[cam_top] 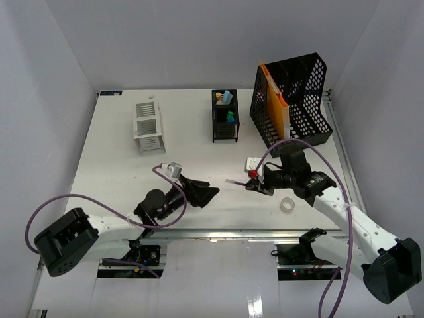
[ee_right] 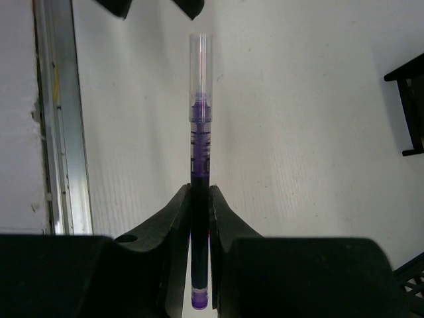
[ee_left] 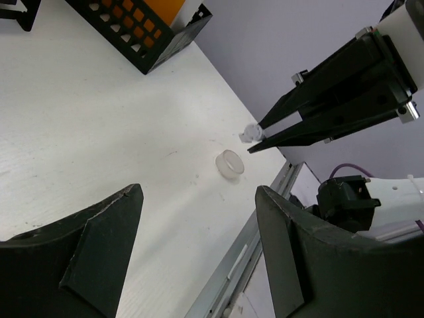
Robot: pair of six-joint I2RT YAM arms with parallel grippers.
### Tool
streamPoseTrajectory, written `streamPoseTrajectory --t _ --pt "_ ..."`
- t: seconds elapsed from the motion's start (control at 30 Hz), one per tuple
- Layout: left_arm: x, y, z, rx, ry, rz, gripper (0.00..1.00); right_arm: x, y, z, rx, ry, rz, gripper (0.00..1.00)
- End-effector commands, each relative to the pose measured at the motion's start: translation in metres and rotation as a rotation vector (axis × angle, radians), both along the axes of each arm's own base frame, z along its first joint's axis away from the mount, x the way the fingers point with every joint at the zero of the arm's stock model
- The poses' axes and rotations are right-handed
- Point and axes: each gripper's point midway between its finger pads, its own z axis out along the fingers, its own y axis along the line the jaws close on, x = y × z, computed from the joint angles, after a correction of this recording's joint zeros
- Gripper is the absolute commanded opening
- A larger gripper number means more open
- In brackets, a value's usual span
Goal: Organize the desk
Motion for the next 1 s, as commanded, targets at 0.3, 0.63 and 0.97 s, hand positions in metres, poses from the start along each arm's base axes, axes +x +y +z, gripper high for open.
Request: streamPoseTrajectory --t 0.3,0.63,0.97 --pt "0.023 -0.04 0.09 -0.346 -0.233 -0.009 0.76 0.035 0.011 0.04 0.195 0.169 -0.235 0.08" --pt "0.026 -0.065 0.106 -0.414 -0.284 -0.069 0.71 0.036 0.006 0.035 0.22 0.171 -0.268 0.08" --pt "0.011 -0.055 0.116 -0.407 -0.338 -0.088 0.72 0.052 -0.006 0.038 0.254 0.163 -0.35 0.08"
